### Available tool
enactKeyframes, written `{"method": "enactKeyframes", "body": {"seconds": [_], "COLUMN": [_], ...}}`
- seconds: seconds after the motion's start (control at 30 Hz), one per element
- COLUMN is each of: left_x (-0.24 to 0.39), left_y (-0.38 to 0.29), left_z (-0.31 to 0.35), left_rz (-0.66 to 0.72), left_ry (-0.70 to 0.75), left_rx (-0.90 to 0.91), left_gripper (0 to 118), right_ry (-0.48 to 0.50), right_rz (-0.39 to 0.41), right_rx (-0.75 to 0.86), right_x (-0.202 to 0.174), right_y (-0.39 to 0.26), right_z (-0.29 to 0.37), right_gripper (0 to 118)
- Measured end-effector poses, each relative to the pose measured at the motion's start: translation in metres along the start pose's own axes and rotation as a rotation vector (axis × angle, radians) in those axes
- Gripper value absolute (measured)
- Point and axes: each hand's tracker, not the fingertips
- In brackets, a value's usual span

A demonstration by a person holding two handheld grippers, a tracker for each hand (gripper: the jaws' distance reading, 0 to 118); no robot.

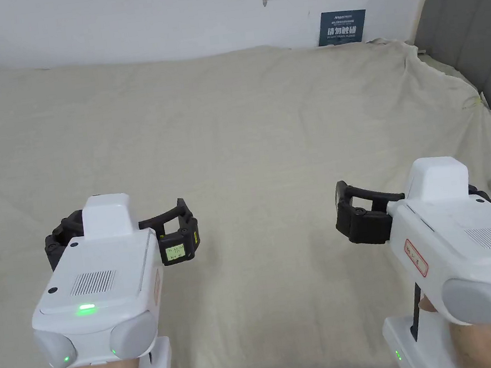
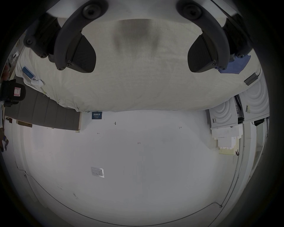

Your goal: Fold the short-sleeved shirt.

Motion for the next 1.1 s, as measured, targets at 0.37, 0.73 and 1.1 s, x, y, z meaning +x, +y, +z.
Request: {"method": "enactKeyframes", "body": {"seconds": [0.37,0.73,1.1], "left_x": [0.0018,0.0019,0.0033], "left_y": [-0.0046,-0.0046,-0.0057], "left_z": [0.0001,0.0000,0.0002], "left_rz": [-0.012,-0.010,-0.019], "left_ry": [-0.009,-0.007,-0.012], "left_rx": [-0.010,-0.012,-0.011], "left_gripper": [118,118,118], "right_ry": [-0.008,0.000,0.003], "right_rz": [-0.004,-0.006,-0.006], "right_rx": [-0.005,-0.005,-0.006], "right_x": [0.0020,0.0033,0.0024], "right_y": [-0.0025,-0.0030,-0.0040], "right_z": [0.0003,-0.0002,0.0008], "right_gripper": [118,118,118]}}
